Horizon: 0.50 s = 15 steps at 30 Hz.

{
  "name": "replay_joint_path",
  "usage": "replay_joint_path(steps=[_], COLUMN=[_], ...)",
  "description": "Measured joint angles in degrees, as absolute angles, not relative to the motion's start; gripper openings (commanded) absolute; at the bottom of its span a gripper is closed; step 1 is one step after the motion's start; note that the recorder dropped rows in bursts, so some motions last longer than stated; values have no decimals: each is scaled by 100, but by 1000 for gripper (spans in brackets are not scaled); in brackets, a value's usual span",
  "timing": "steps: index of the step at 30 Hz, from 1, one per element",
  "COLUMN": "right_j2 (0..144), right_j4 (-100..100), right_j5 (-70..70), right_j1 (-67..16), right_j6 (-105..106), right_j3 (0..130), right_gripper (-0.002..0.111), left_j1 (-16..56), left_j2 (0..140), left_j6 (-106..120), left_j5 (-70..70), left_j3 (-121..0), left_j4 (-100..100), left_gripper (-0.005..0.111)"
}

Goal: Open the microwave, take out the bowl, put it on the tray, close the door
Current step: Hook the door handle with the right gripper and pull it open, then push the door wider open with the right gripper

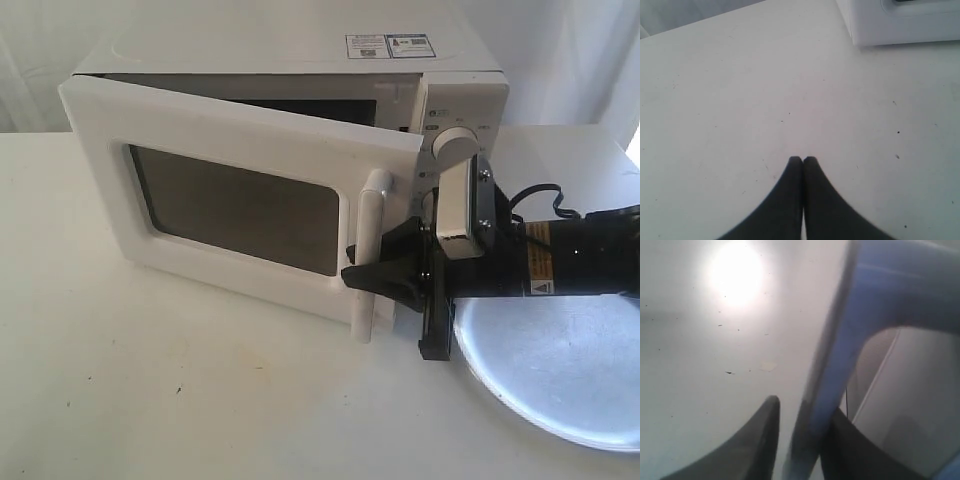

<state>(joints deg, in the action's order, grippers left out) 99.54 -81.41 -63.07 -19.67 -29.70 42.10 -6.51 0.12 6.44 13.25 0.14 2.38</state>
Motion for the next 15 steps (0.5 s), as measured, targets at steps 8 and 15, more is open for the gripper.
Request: replay_joint_path(steps=[8, 15], right_j2=[9185, 8288], right_j4=[-9502, -9953], right_j5=[-5473, -5112], right_j1=[-2028, -2055], right_j6=[-5242, -7602], right_j3=[4314, 3947], right_gripper=[35, 12], left_j1=[-651, -651], left_j2=[12, 12], left_j6=[644, 644], left_j5=[1325, 1325], left_j3=[14, 14], left_j4=[238, 238], left_gripper=[0, 0])
